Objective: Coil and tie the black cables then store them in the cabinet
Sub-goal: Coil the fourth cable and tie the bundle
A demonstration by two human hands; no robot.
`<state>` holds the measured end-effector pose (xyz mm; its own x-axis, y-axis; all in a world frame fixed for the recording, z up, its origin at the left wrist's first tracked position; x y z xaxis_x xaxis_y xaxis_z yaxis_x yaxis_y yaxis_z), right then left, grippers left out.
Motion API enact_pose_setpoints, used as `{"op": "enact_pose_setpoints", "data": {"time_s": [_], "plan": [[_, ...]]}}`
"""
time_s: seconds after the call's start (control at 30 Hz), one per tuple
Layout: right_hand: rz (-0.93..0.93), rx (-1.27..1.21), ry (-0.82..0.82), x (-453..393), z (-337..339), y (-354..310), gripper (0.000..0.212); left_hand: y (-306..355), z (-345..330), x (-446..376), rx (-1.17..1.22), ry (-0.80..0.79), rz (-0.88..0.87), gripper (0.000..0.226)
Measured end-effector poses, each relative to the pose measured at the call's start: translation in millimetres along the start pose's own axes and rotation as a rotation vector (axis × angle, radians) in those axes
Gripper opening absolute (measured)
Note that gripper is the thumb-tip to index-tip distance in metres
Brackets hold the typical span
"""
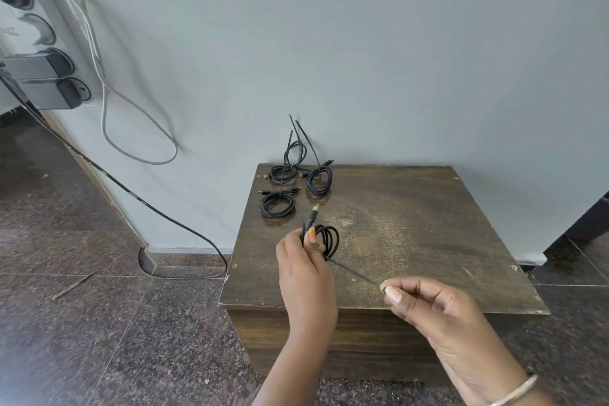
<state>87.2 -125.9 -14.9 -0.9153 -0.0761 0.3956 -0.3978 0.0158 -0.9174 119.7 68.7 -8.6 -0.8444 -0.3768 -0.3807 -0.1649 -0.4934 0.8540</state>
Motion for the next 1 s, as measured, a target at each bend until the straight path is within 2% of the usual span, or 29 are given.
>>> {"op": "enact_pose_setpoints", "data": {"time_s": [0.13,0.3,0.43,0.57,0.8,0.87,1.0], "plan": [[-0.043,-0.059,-0.036,-4,-6,5,0.031,5,-10,4,-0.050,-0.059,-0.042,0.027],[-0.111,-0.273,-0.113,-6,-6,9,0.021,15,-11,3,-0.084,-0.083,-0.110,0.032],[-0.032,-0.306,-0.092,-5,7,-12,0.026,28,-15,2,-0.171,-0.143,-0.230,0.026],[0.051,-0.278,-0.010,-10,26,-32,0.024,45,-35,12,-0.231,-0.282,-0.405,0.021],[0.141,-0.092,0.112,-18,31,-43,0.012,48,-63,33,-0.446,-0.554,-0.574,0.029],[0.160,-0.035,0.121,-21,27,-42,0.011,49,-67,37,-0.473,-0.593,-0.600,0.028],[0.161,-0.071,0.123,-27,25,-37,0.012,55,-70,43,-0.447,-0.633,-0.639,0.023]]}}
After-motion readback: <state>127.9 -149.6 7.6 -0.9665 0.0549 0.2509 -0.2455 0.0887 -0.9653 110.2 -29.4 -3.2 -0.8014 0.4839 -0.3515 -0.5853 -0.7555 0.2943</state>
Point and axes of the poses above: each hand's wrist, its own x-axis away from the middle knuckle, its own z-axis out of the back of the hand, y = z × x, the point moved 10 cm from there along -x, towards the middle knuckle, and after that the axes turned 15 degrees about -z, right-handed, at the moved point
